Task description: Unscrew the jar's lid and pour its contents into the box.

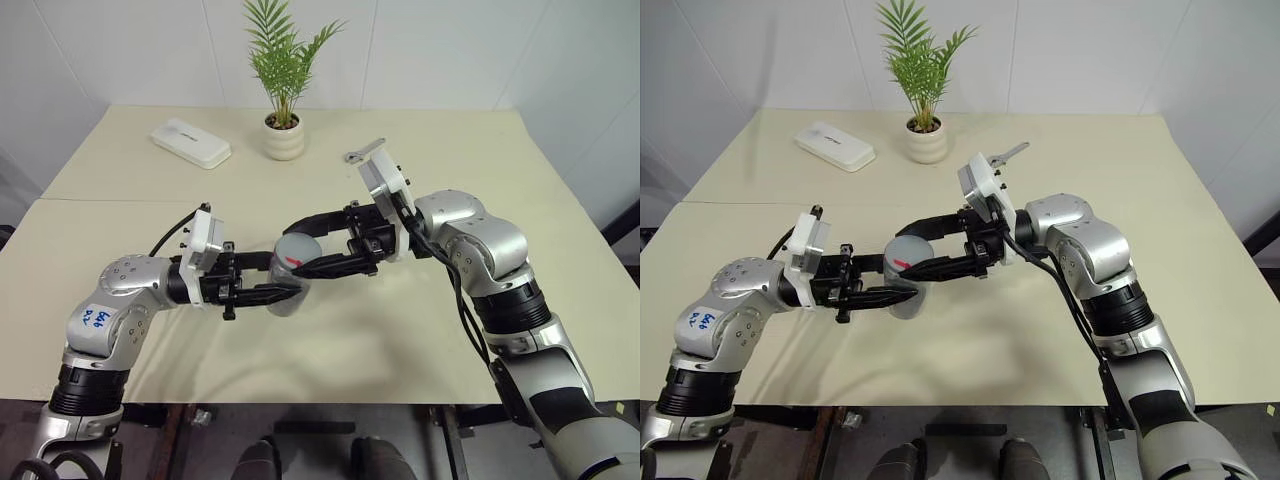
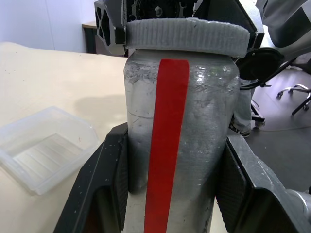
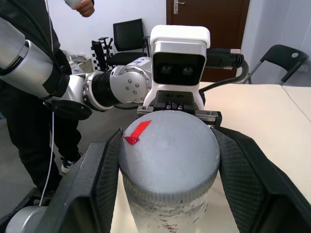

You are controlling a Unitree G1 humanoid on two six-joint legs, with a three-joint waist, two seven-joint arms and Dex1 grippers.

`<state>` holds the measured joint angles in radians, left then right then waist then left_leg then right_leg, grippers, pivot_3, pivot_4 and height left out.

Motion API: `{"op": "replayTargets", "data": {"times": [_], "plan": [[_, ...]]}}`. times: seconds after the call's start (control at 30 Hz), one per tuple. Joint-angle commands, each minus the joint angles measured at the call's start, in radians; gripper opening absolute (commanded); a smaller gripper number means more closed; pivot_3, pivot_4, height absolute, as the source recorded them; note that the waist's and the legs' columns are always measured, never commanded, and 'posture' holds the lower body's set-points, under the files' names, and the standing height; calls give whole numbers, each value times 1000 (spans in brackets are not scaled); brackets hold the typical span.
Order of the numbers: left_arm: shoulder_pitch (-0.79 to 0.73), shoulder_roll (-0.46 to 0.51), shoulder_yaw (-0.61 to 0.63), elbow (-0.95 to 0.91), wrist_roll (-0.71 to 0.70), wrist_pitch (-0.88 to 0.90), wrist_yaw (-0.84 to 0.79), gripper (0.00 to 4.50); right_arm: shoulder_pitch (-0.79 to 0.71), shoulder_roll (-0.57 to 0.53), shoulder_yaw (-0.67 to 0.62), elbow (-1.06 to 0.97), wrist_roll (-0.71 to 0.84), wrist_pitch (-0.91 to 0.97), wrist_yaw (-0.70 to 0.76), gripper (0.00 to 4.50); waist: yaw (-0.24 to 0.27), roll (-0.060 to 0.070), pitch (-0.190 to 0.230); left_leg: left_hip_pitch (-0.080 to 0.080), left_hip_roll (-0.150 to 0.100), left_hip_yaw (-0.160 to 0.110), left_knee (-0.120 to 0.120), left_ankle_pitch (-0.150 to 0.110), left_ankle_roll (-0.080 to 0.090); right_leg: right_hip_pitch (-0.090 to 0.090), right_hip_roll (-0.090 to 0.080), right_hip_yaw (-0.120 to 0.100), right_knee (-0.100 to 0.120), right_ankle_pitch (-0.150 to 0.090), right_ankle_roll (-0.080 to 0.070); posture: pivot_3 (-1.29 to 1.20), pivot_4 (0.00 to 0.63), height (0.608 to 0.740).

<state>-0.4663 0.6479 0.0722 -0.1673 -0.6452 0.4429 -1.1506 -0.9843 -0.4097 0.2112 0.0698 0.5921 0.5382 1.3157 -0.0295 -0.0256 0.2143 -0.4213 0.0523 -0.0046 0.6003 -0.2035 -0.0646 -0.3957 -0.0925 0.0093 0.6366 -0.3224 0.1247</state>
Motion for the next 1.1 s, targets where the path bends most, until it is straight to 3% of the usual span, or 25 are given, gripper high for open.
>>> {"op": "replayTargets", "data": {"times": [0.03,0.1,0.53,0.83,1.1], "plan": [[12,-7,35,-36,-28,-21,2,1954,-5,11,-50,-28,20,21,-37,3894,1,0,0,0,0,0,0,0,0,0,0,0,0,0,0,0,150,740],[17,-22,38,-39,-26,-29,16,1954,-2,25,-63,-36,27,30,-64,4463,2,0,0,0,0,0,1,0,0,0,0,0,1,0,0,0,150,740],[99,-154,109,-41,3,-132,197,1954,39,130,-111,-174,51,150,-341,4463,2,0,0,0,0,0,2,0,0,0,0,0,2,0,0,0,150,740],[75,-192,69,-54,1,-135,234,1954,18,180,-44,-102,-61,57,-380,4463,2,0,0,0,0,0,4,0,0,0,0,1,3,0,0,0,150,740],[96,-192,63,-68,-2,-135,235,1954,-3,193,-62,-46,-90,12,-378,4463,1,0,0,0,0,0,4,0,0,0,0,1,4,0,0,0,150,740]]}}
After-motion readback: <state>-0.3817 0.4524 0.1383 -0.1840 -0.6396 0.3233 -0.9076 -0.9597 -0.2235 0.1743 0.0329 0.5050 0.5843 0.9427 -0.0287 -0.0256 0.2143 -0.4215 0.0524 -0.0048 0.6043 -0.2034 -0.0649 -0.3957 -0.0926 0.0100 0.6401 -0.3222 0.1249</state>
